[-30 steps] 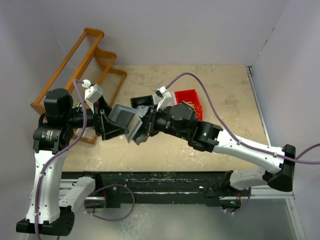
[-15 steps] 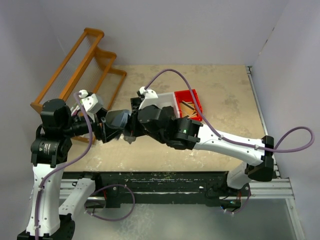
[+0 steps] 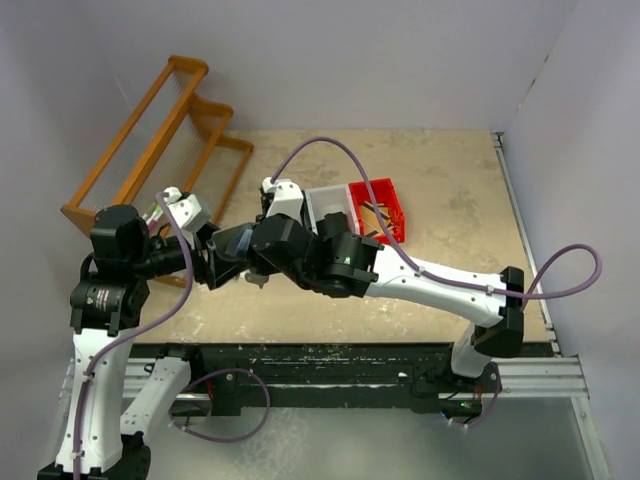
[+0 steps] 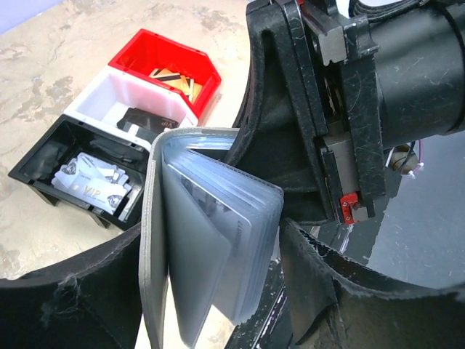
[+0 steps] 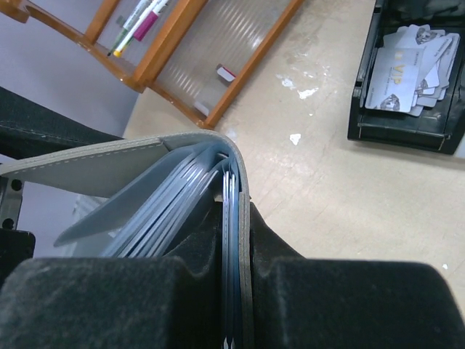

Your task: Take the credit cards out of the card holder

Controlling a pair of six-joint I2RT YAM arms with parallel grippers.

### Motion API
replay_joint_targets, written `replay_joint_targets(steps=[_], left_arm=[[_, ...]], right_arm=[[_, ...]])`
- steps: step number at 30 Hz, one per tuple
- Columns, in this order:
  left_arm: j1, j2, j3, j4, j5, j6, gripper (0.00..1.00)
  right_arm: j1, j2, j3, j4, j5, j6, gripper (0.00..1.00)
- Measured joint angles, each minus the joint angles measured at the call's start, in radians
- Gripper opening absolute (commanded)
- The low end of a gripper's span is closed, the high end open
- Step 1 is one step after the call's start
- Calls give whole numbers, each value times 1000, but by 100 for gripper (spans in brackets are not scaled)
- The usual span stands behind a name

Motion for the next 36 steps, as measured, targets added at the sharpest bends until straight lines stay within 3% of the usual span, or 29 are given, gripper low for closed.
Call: replay_joint_targets(steps=[5, 13, 16, 23, 29, 36], left_arm=[[0, -15, -8, -8, -36, 11, 45], [-1, -19, 21, -56, -115, 47, 37], [-3, -13, 50, -65, -95, 39, 38], [-3, 22, 123, -66, 40, -64, 60], [-3, 104, 137, -21, 243, -222, 60], [-3, 135, 134, 82, 380, -427, 57]], right_arm=[[4, 10, 5, 2, 5, -2, 0], [8, -159, -234, 173, -121, -46, 0], [5, -250, -341, 269, -192, -92, 0], [5, -412, -489, 426, -320, -172, 0], [-9, -503, -527, 480, -422, -238, 0], [-32, -529, -542, 517, -516, -277, 0]])
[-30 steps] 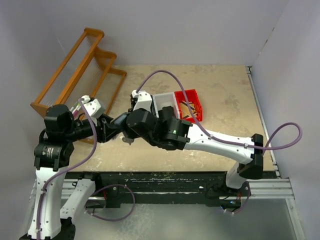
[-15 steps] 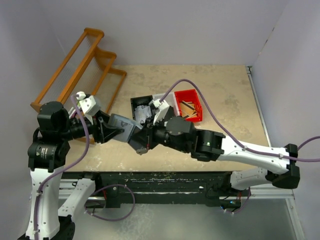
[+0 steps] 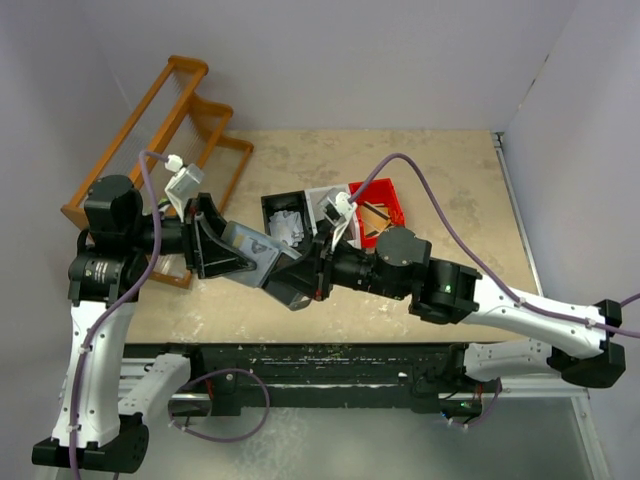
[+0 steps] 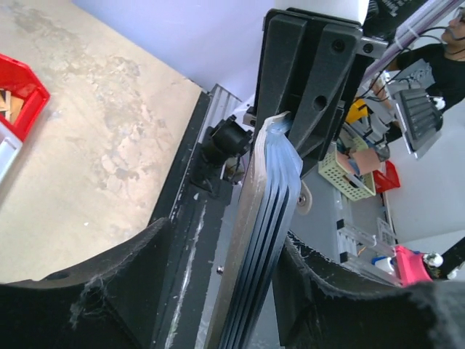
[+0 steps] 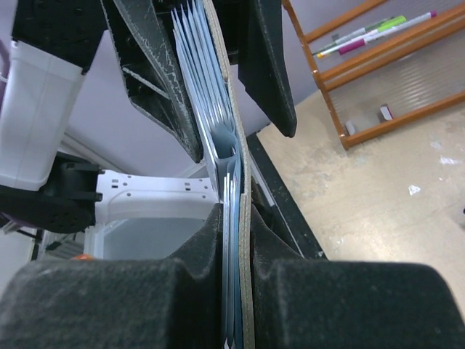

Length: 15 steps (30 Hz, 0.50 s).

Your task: Take the credit cards out of the card holder

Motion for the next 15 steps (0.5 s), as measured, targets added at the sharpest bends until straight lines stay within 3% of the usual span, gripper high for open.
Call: replay_joint_targets(steps=[6, 15], left_arm=[[0, -14, -9, 106, 42, -123, 47], [0, -18, -11, 138, 65, -177, 29]], right_arm=[[-43, -4, 0, 23, -96, -11, 0], [-161, -31, -40, 49, -271, 0, 0]])
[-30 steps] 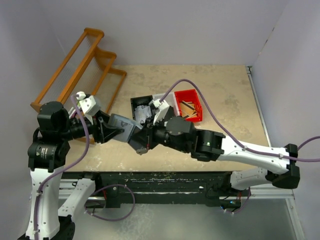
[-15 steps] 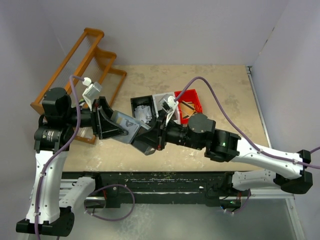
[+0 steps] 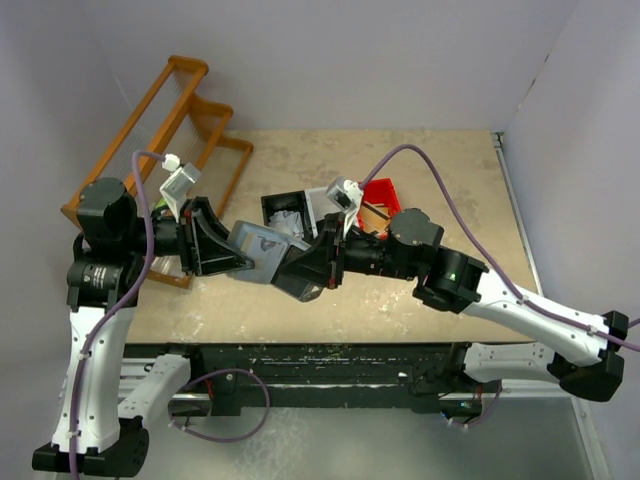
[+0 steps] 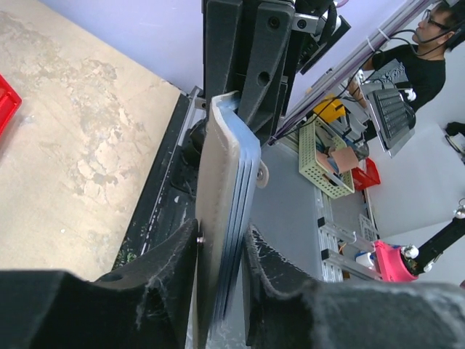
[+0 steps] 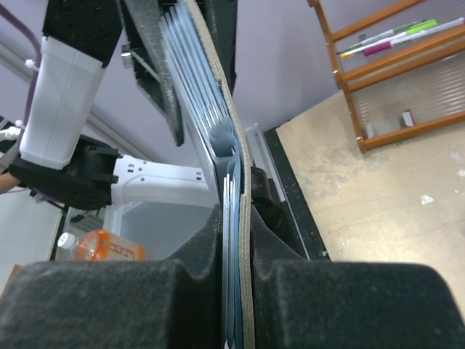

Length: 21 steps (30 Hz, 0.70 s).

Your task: Take the credit cards out of the card holder

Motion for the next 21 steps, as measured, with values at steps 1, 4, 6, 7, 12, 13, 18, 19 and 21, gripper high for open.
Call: replay_joint_targets(steps=[1, 4, 6, 7, 12, 13, 18, 19, 21], left_arm=[[0, 1, -2, 8, 4, -8, 27], [0, 1, -19, 37, 18, -38, 27], [0, 2, -31, 51, 26, -57, 36], [0, 2, -35, 56, 29, -68, 46], [0, 5, -45, 66, 22, -77, 69], [0, 6, -45, 65, 21, -76, 70], [0, 7, -45, 58, 9, -68, 68], [0, 6, -45, 53, 2, -64, 66], [0, 5, -45, 31, -14, -41, 61]], right_arm=[[-5, 2, 0, 5, -21, 2, 0], [-7, 2, 0, 11, -60, 3, 0], [-13, 4, 0, 12, -83, 3, 0], [-17, 6, 0, 13, -95, 3, 0], [-23, 23, 0, 43, -155, 4, 0], [-23, 24, 0, 44, -162, 5, 0], [-30, 38, 0, 52, -182, 10, 0], [-31, 43, 0, 52, -182, 12, 0], [-31, 56, 0, 51, -184, 15, 0]])
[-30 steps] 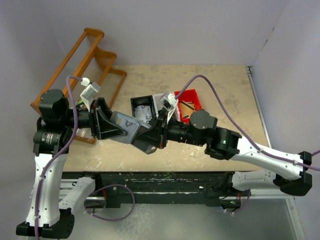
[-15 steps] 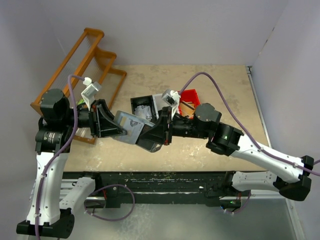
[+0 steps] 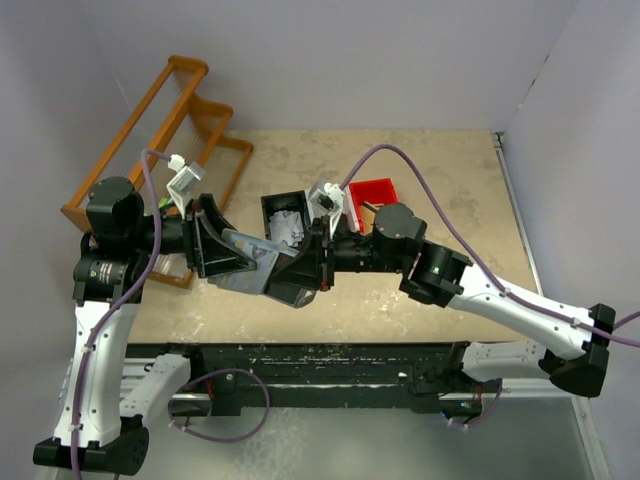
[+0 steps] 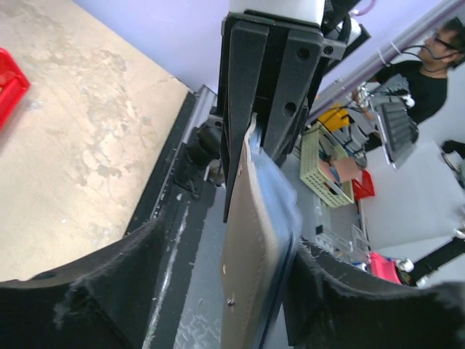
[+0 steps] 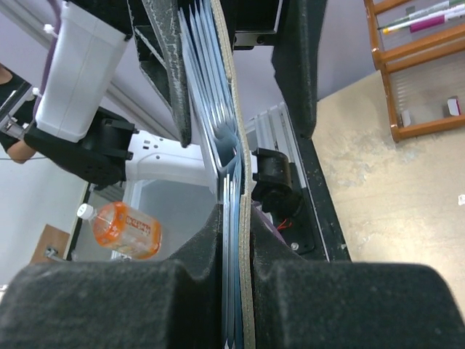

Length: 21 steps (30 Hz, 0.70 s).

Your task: Take the credit cards out of the card holder

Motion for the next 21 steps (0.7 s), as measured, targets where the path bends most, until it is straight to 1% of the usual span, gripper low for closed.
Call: replay_joint_targets(steps=[3, 7, 9, 11, 15, 17, 20, 21], left_arm=[[0, 0, 2, -63, -47, 73, 49], [0, 5, 5, -162, -85, 176, 40], [0, 9, 5, -192, -86, 202, 38], [0, 11, 5, -206, -86, 218, 35], [0, 16, 5, -223, -72, 237, 34], [0, 20, 5, -229, -58, 238, 29], [0, 29, 5, -232, -28, 236, 19], [0, 32, 5, -230, -16, 235, 15]], right_arm=[[-3, 26, 2, -2, -1, 7, 0], [-14, 46, 3, -21, -2, 14, 0], [-25, 44, 3, -32, -2, 18, 0], [-38, 43, 3, -36, -6, 24, 0], [-59, 43, 2, -33, -30, 35, 0], [-66, 43, -1, -23, -46, 42, 0], [-73, 43, -9, -12, -59, 50, 0], [-77, 43, -10, -10, -66, 54, 2]])
